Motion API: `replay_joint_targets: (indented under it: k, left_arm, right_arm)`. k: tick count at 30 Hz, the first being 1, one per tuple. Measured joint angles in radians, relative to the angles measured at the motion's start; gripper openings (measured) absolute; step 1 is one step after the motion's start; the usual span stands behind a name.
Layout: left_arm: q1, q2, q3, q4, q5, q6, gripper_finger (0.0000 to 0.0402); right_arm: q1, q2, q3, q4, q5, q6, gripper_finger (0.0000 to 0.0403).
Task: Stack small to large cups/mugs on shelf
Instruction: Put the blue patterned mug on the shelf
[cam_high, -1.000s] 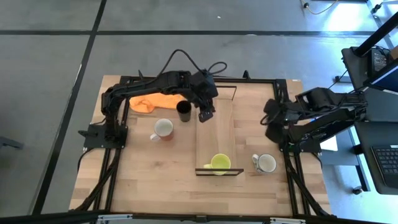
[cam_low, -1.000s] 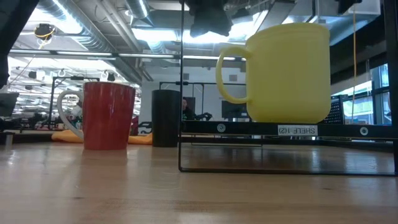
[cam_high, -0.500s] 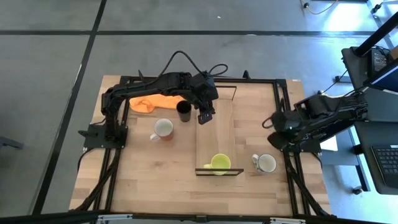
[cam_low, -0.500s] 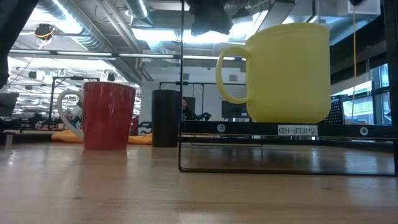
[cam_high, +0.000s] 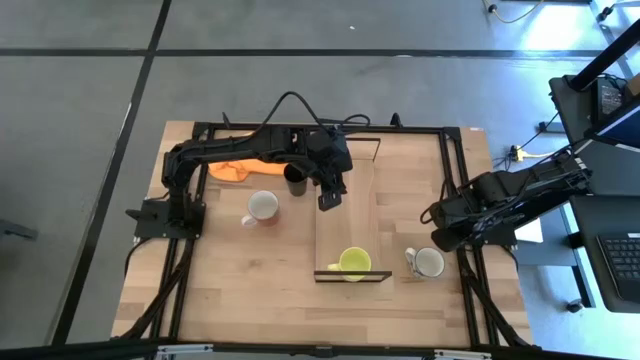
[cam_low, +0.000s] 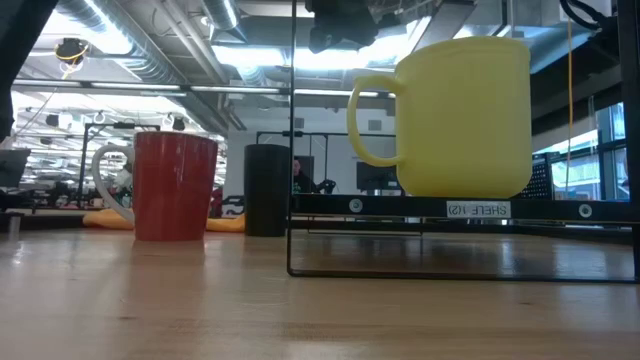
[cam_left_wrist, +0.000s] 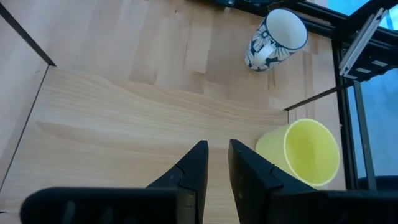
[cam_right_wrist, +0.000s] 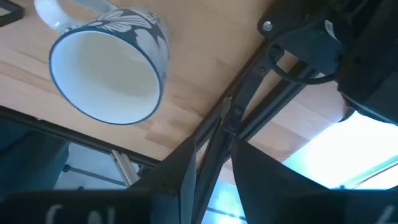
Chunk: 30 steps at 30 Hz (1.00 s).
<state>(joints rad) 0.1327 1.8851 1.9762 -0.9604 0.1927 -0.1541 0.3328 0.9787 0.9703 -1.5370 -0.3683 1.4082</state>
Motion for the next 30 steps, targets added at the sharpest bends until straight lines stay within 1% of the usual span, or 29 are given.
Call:
replay_joint_targets:
  k: [8, 11, 13, 20, 23, 26, 30]
  left_arm:
    - [-0.018, 0.000, 0.000, 0.004, -0.056, -0.003, 0.0059]
    - [-0.019, 0.000, 0.000, 0.005, -0.056, -0.004, 0.0059]
    - [-0.019, 0.000, 0.000, 0.005, -0.059, -0.011, 0.0059]
    - [-0.026, 0.000, 0.000, 0.004, -0.059, -0.027, 0.0059]
    - [-0.038, 0.000, 0.000, 0.004, -0.061, -0.027, 0.0059]
    - [-0.052, 0.000, 0.000, 0.004, -0.100, -0.028, 0.0059]
    - [-0.066, 0.000, 0.000, 0.003, -0.136, -0.030, 0.0059]
  right_arm:
    - [0.000, 0.000, 0.000, 0.087, 0.007, -0.001, 0.0104]
    - [0.000, 0.000, 0.000, 0.118, 0.012, -0.002, 0.0104]
    - [0.000, 0.000, 0.000, 0.140, 0.034, -0.003, 0.0104]
    - [0.000, 0.000, 0.000, 0.216, 0.035, -0.005, 0.0104]
    - [0.013, 0.000, 0.000, 0.210, 0.073, -0.002, 0.0104]
    - [0.042, 0.000, 0.000, 0.210, 0.137, 0.002, 0.0104]
    - [0.066, 0.001, 0.000, 0.210, 0.185, 0.018, 0.0104]
